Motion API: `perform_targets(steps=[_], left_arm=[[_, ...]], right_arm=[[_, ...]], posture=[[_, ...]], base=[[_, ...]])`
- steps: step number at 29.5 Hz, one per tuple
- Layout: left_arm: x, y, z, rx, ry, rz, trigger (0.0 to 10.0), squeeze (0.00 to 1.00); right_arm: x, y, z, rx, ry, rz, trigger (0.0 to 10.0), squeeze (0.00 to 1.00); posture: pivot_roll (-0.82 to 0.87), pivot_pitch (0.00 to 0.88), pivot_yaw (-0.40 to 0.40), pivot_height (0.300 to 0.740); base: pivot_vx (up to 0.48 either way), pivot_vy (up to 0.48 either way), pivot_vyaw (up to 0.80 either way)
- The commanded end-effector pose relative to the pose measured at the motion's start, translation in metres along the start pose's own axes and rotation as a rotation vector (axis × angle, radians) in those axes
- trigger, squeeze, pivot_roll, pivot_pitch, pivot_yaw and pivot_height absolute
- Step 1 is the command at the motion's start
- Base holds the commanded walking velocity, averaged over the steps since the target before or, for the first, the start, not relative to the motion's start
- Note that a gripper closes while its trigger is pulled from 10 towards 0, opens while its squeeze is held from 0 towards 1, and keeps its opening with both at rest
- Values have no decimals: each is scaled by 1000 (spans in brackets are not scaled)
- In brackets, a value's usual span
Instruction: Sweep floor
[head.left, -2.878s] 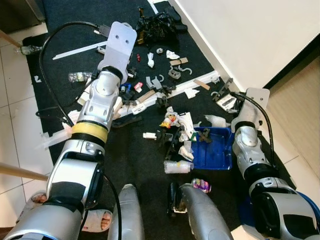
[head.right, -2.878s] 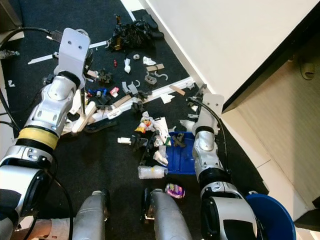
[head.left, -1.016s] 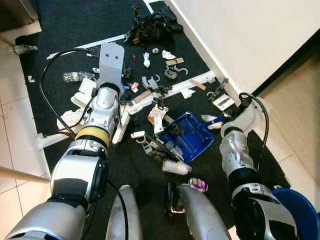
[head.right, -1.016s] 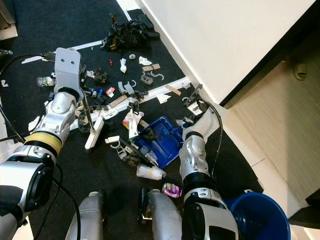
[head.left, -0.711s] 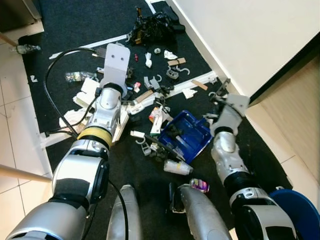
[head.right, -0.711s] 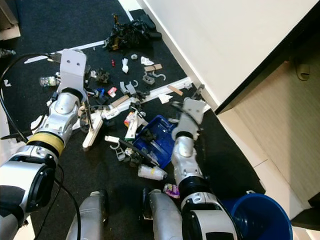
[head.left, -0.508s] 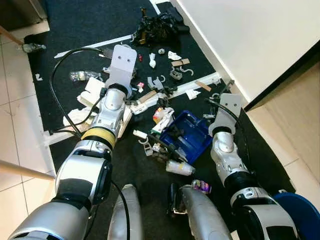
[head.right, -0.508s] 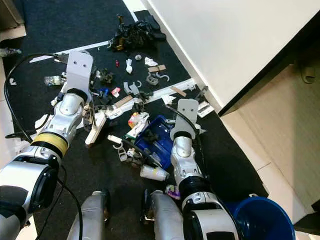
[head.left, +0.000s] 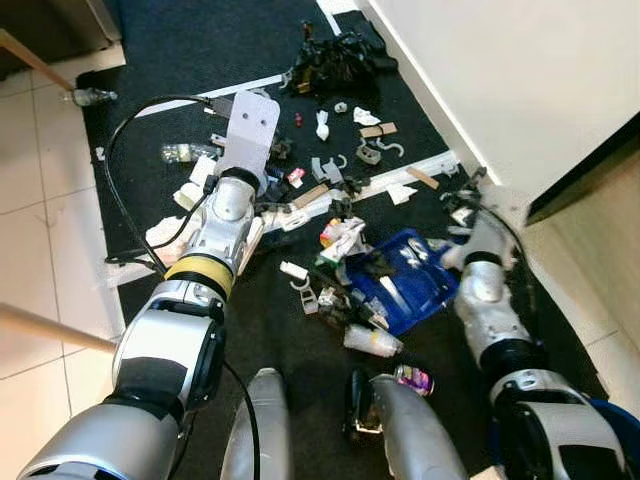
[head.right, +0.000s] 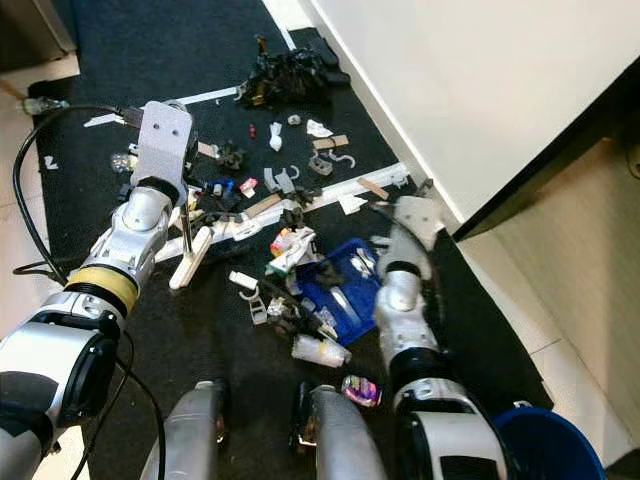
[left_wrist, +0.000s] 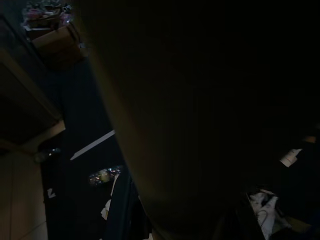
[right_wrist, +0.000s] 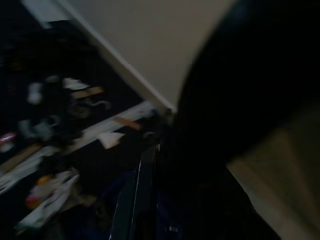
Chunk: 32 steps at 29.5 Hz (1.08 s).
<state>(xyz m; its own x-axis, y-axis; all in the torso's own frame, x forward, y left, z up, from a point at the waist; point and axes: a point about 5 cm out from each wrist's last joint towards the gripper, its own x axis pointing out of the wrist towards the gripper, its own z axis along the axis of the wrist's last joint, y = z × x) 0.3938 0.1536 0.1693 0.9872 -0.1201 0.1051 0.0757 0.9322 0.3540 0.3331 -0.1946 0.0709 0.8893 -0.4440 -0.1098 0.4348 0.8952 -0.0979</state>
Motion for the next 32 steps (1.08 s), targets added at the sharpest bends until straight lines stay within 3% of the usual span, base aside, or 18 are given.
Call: perform_targets(steps=[1,9,12,14,16,17,20,23,27,32], left_arm=[[3,-4,9,16,-46,-21,10000,0],[2,-6,8,18,-45,-31,10000,0],[2,-7,8,18,-44,-38,10000,0],[2,-12,7,26,-36,-76,10000,0],[2,-12,7,26,-36,-76,10000,0],[2,-14,7,28,-31,-97,10000,0],[2,-16,6,22,-28,-110,10000,0],[2,-14,5,-13,-16,-99,10000,0],[2,-12,6,-16,-15,-95,10000,0],[4,-9,10,-11,-30,-84,10000,0]], right_arm=[[-9,-21,-37,-79,154,-72,10000,0],[-12,-25,-46,-86,205,-66,10000,0],[-15,-21,-52,-85,235,-29,10000,0],[-25,-8,-68,-53,351,79,10000,0],[-25,-8,-68,-53,351,79,10000,0],[-30,-7,-77,-13,431,83,10000,0],[-33,-10,-85,37,510,59,10000,0],[-38,-14,-95,188,648,-19,10000,0],[-37,-10,-92,253,668,-31,10000,0],[-23,-1,-69,292,546,15,10000,0]], posture=[[69,214,-24,740],[65,210,-21,740],[64,209,-21,740],[70,206,-24,740],[70,206,-24,740],[73,204,-25,740],[76,205,-27,740],[73,206,-28,740],[72,204,-28,740],[71,201,-27,740]], base=[[0,0,0],[0,0,0],[0,0,0],[0,0,0],[0,0,0],[0,0,0],[0,0,0],[0,0,0],[0,0,0],[0,0,0]])
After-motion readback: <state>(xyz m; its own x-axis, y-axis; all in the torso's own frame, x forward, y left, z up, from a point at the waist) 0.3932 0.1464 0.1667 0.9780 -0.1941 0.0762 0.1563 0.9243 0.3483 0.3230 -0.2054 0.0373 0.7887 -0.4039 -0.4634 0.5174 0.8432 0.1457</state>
